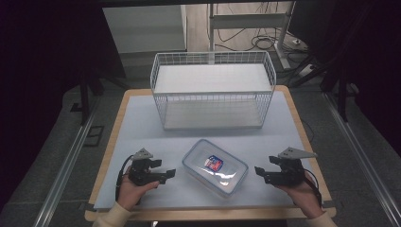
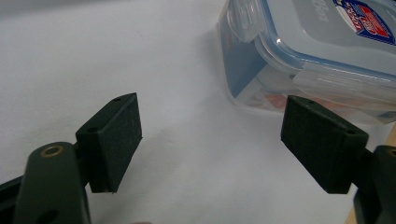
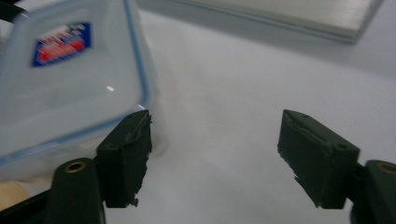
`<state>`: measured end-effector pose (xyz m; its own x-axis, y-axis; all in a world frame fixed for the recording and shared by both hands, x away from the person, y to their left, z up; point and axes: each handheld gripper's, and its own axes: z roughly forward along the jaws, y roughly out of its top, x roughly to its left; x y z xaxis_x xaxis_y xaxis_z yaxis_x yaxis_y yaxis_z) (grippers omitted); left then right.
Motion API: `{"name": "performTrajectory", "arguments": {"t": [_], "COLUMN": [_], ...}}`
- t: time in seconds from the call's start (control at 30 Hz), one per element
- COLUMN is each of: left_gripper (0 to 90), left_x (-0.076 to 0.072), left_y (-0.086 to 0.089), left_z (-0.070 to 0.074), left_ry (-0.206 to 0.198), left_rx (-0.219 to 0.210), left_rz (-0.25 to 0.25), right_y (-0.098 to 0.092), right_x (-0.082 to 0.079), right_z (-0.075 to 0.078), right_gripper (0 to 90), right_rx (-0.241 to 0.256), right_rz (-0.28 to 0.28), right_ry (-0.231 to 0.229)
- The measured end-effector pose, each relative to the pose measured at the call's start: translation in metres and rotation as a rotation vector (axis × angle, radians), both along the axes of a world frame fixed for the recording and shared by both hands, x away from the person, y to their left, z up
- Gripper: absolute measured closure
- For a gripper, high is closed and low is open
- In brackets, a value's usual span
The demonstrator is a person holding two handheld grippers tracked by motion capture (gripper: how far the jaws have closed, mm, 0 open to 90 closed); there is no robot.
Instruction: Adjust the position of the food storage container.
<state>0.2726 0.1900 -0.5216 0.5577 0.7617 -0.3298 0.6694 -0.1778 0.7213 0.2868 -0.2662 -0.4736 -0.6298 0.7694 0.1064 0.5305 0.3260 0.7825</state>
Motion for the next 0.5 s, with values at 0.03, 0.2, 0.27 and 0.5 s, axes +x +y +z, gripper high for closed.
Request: {"name": "performTrajectory", "arguments": {"t": [0.03, 0.2, 0.27, 0.5], "left_gripper": [20.5, 20.4, 20.3, 20.3], "left_x": [0.000, 0.000, 0.000, 0.000], "left_y": [0.000, -0.001, -0.001, -0.003], "left_z": [0.000, 0.000, 0.001, 0.000], "left_ry": [0.002, 0.001, 0.001, 0.005], "left_rx": [-0.002, -0.004, -0.003, -0.003], "left_rz": [0.004, 0.002, -0.001, -0.002], "right_y": [0.003, 0.023, 0.028, 0.067], "right_x": [-0.001, -0.007, -0.008, -0.017], "right_z": [0.003, 0.018, 0.020, 0.035], "right_gripper": [30.9, 50.3, 55.4, 78.8], "right_rx": [0.010, 0.031, 0.037, 0.055], "right_rz": [0.004, 0.086, 0.108, 0.275], "right_ry": [-0.008, -0.040, -0.044, -0.051]}}
